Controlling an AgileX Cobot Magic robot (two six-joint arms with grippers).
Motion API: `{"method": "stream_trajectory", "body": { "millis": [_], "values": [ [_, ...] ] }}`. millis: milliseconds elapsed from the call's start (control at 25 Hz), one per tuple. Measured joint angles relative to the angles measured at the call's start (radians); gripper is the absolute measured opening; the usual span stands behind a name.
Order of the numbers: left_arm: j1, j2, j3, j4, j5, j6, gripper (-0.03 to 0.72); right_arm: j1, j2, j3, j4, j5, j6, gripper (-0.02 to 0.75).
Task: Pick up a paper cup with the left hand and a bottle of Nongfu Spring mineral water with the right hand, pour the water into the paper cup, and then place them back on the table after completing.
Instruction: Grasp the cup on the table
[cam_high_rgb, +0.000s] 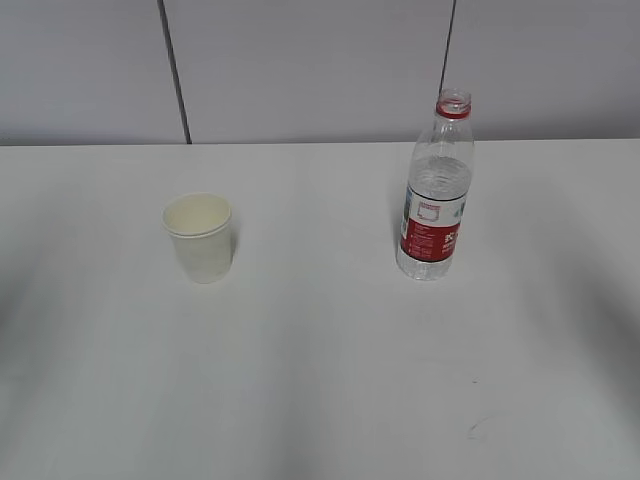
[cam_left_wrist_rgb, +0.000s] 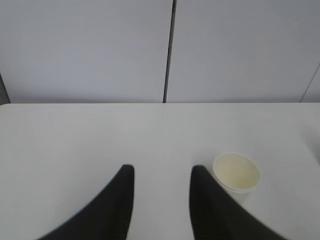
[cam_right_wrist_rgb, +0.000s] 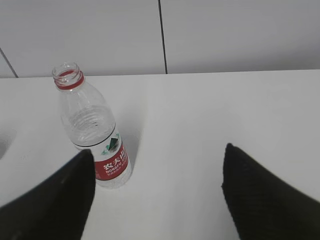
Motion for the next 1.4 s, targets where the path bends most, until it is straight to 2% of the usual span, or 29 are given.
{"method": "stream_trajectory", "body": {
  "millis": [440,680,960,1200,1400],
  "values": [
    [0.000,0.487,0.115,0.025,-0.638,-0.003,0.241,0.000,0.017,0.000,0.013,-0.069,0.000,0.586],
    [0.000,0.687,0.228,0.230,-0.996,-0.171,0.241,-0.001,0.017,0.000,0.013,-0.082,0.002,0.586],
    [0.000,0.927,0.292,0.346,-1.314,-0.197,0.242,-0.001,0.017,0.000,0.013,-0.093,0.002,0.586],
    [0.000,1.091,0.292,0.369,-1.391,-0.196,0.242,-0.001,0.017,0.000,0.013,-0.124,0.002,0.586],
    [0.000,1.153,0.291,0.429,-1.396,-0.132,0.242,-0.001,0.017,0.000,0.013,-0.141,0.002,0.586]
  ]
}}
